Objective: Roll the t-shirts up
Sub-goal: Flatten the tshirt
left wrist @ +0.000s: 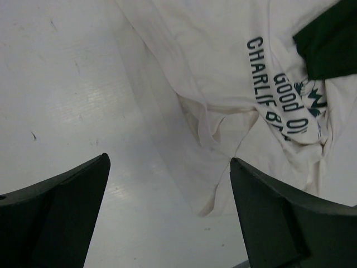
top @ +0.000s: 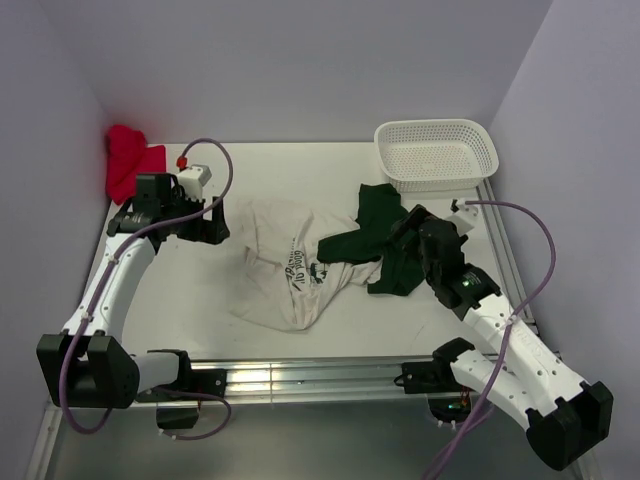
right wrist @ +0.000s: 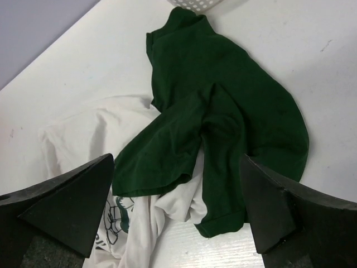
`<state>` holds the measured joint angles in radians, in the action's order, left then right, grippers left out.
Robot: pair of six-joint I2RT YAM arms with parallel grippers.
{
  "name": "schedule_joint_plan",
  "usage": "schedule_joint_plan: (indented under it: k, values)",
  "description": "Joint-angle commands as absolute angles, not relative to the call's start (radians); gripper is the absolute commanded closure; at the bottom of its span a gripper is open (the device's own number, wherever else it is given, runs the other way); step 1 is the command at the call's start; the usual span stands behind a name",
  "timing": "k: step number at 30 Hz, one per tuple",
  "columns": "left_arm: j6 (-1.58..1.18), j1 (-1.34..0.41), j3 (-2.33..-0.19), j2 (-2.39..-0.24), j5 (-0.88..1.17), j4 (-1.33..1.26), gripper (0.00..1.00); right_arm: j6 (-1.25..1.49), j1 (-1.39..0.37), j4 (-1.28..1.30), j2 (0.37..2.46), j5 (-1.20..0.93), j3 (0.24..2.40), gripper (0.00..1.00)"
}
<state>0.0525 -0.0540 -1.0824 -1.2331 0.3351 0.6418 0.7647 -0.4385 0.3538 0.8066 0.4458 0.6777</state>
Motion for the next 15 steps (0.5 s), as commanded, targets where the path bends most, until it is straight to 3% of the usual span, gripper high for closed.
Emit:
schedule_joint_plan:
  k: [1,7,8,15]
  values:
    - [0.149,-0.063,-1.074,-1.198,0.405,0.718,0.05,0.773,-0.434,0.36,0.822,0.442,0.696,0.01]
    - [0.27,-0.135,-0.991,-1.189,0.391,0.785,0.12,0.79,-0.434,0.384,0.833,0.396,0.684,0.04]
    - [0.271,-0.15,-0.986,-1.189,0.385,0.781,0.18,0.795,-0.434,0.383,0.833,0.394,0.677,0.05]
    - [0.296,-0.33,-0.963,-1.236,0.306,0.776,0.31,0.841,-0.436,0.388,0.853,0.387,0.623,0.09]
